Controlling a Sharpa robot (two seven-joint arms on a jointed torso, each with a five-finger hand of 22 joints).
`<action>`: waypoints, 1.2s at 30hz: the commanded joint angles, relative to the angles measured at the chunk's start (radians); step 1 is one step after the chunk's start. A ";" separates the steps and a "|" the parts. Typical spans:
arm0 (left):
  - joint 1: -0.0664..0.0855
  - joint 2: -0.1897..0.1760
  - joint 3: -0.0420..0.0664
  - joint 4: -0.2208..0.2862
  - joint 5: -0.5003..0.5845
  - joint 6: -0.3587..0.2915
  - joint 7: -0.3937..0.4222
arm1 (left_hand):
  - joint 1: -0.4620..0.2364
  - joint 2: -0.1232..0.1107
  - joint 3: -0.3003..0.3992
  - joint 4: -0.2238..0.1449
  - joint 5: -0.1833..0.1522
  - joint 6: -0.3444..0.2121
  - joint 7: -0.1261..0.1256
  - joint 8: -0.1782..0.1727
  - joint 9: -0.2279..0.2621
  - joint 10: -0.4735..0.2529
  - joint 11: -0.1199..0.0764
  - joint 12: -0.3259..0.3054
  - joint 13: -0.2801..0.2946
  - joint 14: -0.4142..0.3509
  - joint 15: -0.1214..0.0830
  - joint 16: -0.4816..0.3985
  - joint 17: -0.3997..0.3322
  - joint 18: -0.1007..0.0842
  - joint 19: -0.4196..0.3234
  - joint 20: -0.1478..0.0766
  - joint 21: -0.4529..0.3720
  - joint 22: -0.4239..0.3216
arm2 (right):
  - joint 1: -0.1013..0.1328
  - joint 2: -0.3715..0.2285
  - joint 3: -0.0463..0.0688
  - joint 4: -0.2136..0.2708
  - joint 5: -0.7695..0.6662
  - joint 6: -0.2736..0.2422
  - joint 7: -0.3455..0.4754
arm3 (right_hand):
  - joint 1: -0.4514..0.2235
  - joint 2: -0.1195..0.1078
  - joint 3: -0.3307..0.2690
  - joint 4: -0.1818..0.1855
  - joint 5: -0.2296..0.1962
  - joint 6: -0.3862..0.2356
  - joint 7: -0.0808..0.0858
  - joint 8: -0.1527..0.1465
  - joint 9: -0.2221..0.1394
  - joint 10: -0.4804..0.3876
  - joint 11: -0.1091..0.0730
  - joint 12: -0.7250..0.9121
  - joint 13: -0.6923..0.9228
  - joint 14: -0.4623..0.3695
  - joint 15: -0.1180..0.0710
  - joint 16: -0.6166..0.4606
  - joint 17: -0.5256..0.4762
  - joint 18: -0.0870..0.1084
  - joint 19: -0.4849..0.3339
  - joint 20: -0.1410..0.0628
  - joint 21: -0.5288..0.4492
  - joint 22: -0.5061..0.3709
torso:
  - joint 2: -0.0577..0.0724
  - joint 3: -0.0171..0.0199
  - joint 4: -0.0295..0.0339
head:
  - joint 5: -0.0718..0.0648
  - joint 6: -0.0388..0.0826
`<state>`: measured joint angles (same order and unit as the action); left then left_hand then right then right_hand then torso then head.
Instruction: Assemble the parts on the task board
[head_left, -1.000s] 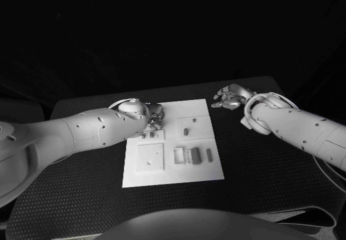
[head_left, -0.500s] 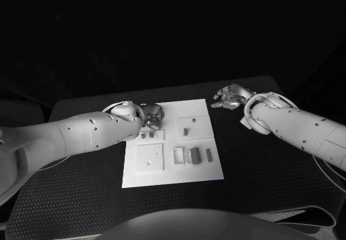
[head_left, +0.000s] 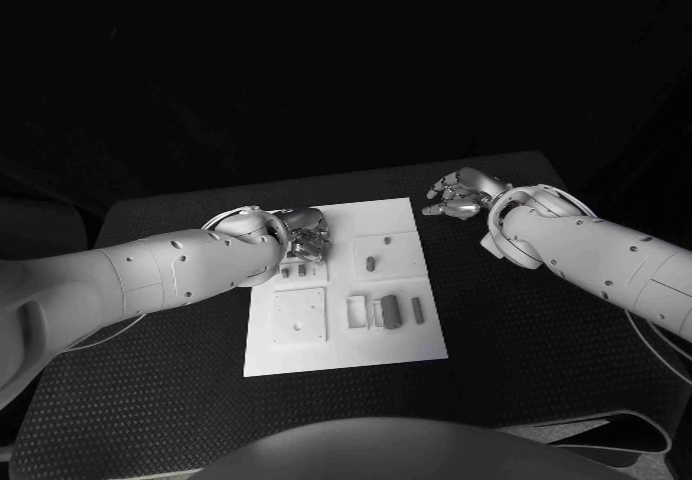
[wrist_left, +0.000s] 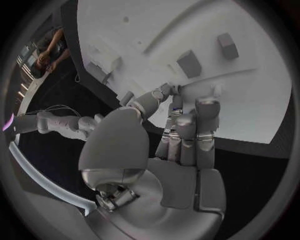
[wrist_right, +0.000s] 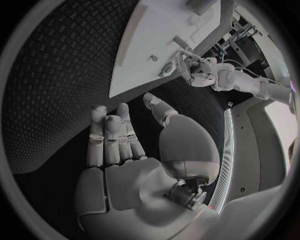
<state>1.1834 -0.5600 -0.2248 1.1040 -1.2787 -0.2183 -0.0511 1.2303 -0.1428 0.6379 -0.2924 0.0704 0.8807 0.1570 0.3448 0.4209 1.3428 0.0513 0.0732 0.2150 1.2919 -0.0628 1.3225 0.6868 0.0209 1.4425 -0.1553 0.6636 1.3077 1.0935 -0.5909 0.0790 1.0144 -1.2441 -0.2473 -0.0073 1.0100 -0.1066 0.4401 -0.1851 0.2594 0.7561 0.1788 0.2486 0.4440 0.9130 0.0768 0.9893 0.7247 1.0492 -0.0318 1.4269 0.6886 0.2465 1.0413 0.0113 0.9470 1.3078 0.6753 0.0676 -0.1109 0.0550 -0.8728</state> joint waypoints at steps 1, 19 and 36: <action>0.000 -0.005 0.000 0.003 0.019 -0.051 0.091 | 0.008 0.001 0.009 0.000 0.006 0.002 0.001 0.004 0.000 -0.002 0.000 -0.004 -0.002 -0.004 0.002 -0.004 0.002 0.151 0.003 -0.002 -0.002 0.005 | -0.001 -0.001 0.000 0.002 -0.007 0.010 0.008 | -0.009 0.001 -0.001 0.001 -0.001 0.003 0.009 0.005 -0.001 -0.008 -0.002 0.005 -0.002 -0.008 -0.002 -0.003 -0.001 0.015 0.001 -0.006 -0.007 0.016 | 0.000 0.0003 -0.0004 | -0.001 0.000; 0.000 -0.017 -0.002 -0.029 0.055 -0.143 0.236 | 0.021 0.004 0.015 0.000 0.006 0.003 0.000 0.008 0.000 0.001 -0.001 -0.003 0.000 -0.004 0.001 -0.002 0.005 0.152 0.005 -0.003 0.001 0.009 | -0.001 -0.003 0.000 0.003 -0.007 0.010 0.009 | -0.009 0.001 -0.001 0.001 -0.001 0.003 0.009 0.005 -0.001 -0.008 -0.002 0.005 -0.002 -0.008 -0.002 -0.003 -0.001 0.015 0.001 -0.006 -0.007 0.016 | 0.001 0.0005 -0.0005 | -0.006 0.000; 0.000 -0.023 -0.002 -0.057 0.084 -0.140 0.269 | 0.025 0.006 0.014 0.001 0.005 0.002 0.002 0.009 0.000 -0.013 0.003 -0.008 -0.002 -0.007 0.004 -0.004 0.009 0.152 0.002 -0.002 0.001 0.012 | -0.001 -0.003 0.000 0.004 -0.007 0.009 0.008 | -0.009 0.001 -0.001 0.001 -0.001 0.003 0.009 0.005 -0.001 -0.008 -0.002 0.005 -0.002 -0.008 -0.002 -0.003 -0.001 0.015 0.001 -0.006 -0.007 0.016 | 0.000 0.0000 -0.0001 | -0.005 0.000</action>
<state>1.1828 -0.5829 -0.2274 1.0441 -1.2117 -0.3491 0.1906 1.2502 -0.1315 0.6476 -0.2909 0.0732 0.8807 0.1569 0.3484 0.4206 1.3350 0.0551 0.0694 0.2137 1.2909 -0.0622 1.3225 0.6948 0.0314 1.4422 -0.1550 0.6636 1.3080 1.0930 -0.5940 0.0790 1.0163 -1.2441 -0.2473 -0.0070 1.0100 -0.1066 0.4402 -0.1851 0.2594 0.7557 0.1793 0.2486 0.4440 0.9130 0.0768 0.9892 0.7247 1.0470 -0.0340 1.4269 0.6887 0.2464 1.0450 0.0112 0.9430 1.3078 0.6759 0.0681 -0.1114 0.0479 -0.8728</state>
